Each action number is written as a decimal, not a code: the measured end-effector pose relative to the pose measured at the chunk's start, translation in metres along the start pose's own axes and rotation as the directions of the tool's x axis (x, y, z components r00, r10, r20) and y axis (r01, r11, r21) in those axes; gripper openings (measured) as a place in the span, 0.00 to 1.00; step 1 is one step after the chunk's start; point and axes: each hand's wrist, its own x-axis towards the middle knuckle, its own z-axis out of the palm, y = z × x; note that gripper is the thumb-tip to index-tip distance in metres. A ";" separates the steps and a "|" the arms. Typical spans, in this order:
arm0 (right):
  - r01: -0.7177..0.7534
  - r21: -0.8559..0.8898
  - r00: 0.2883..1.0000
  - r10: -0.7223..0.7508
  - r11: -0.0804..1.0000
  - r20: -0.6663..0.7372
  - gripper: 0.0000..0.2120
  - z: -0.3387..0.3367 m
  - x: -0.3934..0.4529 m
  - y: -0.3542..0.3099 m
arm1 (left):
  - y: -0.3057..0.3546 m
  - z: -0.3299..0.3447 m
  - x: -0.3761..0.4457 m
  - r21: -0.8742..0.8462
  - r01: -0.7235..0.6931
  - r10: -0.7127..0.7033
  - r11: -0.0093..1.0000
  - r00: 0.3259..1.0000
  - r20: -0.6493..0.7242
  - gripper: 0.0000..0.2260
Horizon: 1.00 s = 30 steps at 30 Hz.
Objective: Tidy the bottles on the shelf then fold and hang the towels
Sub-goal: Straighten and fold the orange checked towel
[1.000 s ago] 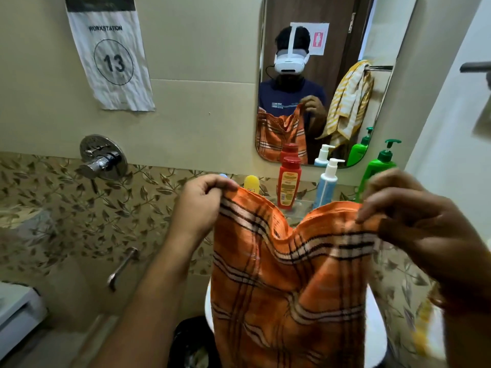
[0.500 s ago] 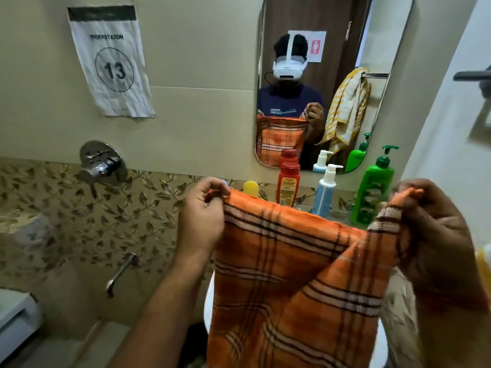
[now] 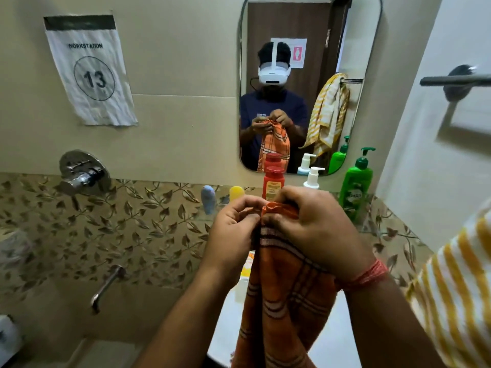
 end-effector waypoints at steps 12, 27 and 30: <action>-0.014 -0.102 0.999 0.009 0.995 -0.046 0.06 0.018 -0.005 -0.010 | -0.005 -0.008 -0.003 0.149 -0.088 0.101 0.985 0.991 -0.087 0.05; 0.155 -0.480 0.898 0.080 0.863 0.433 0.26 -0.036 -0.028 0.003 | -0.008 -0.046 0.001 0.213 -0.123 0.181 0.969 0.944 -0.277 0.06; 0.053 -0.356 0.923 0.090 0.933 0.374 0.14 -0.041 -0.031 0.016 | -0.004 -0.044 -0.002 0.187 -0.149 0.198 0.971 0.940 -0.279 0.06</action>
